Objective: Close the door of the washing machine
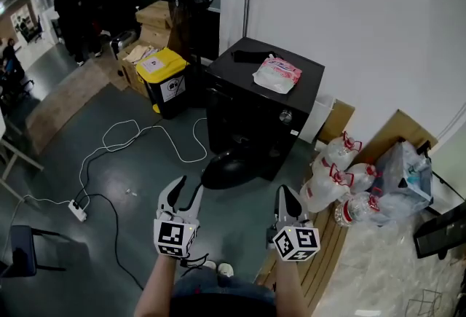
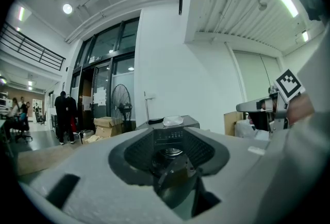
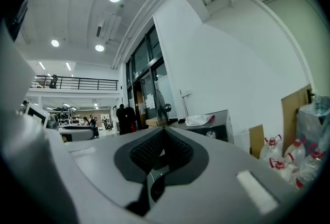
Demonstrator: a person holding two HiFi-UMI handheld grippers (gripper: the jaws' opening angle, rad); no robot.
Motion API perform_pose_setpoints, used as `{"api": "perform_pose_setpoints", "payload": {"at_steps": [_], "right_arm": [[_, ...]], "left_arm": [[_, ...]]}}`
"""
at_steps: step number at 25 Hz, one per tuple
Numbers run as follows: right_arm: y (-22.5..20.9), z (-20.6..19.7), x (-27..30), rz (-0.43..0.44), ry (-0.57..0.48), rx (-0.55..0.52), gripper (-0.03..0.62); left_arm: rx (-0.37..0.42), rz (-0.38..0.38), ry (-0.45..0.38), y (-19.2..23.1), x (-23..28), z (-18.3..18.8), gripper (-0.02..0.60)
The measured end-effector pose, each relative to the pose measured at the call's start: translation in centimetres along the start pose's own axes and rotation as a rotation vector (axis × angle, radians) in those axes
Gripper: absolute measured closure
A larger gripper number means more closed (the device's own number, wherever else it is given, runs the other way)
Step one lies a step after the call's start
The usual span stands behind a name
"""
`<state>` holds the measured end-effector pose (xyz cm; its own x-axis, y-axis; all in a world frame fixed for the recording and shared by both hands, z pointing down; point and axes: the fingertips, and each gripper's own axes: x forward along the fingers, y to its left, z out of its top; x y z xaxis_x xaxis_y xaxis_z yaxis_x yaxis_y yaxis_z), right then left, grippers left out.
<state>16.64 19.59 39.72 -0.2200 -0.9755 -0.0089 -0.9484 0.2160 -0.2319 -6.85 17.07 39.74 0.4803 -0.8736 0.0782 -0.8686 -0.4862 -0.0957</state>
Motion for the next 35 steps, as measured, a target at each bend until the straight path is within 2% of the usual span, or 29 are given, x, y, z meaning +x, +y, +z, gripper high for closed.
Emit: {"api": "perform_pose_setpoints", "payload": {"at_steps": [8,17,22,26,35], "right_arm": [[-1.1,-1.1,1.8,0.037,0.023,0.016,0.580],[-1.7,-1.4,6.5,0.042,0.015,0.027,0.580],[-1.7,-2.0,10.7,0.025,0.013,0.019,0.580],[-2.0,-2.6,14.9,0.002,0.024,0.014,0.580],[-3.7,-3.3,24.2,-0.082,0.043,0.012,0.579]], "left_arm": [[-0.028,0.070,0.018,1.2,0.3,-1.2,0.407],[-0.013,0.081,0.030,3.9,3.5,-2.1,0.402],[-0.009,0.059,0.024,6.6,7.1,-2.6,0.402],[-0.038,0.032,0.030,9.4,11.0,-3.6,0.402],[-0.056,-0.057,0.048,15.0,20.8,-4.5,0.402]]}}
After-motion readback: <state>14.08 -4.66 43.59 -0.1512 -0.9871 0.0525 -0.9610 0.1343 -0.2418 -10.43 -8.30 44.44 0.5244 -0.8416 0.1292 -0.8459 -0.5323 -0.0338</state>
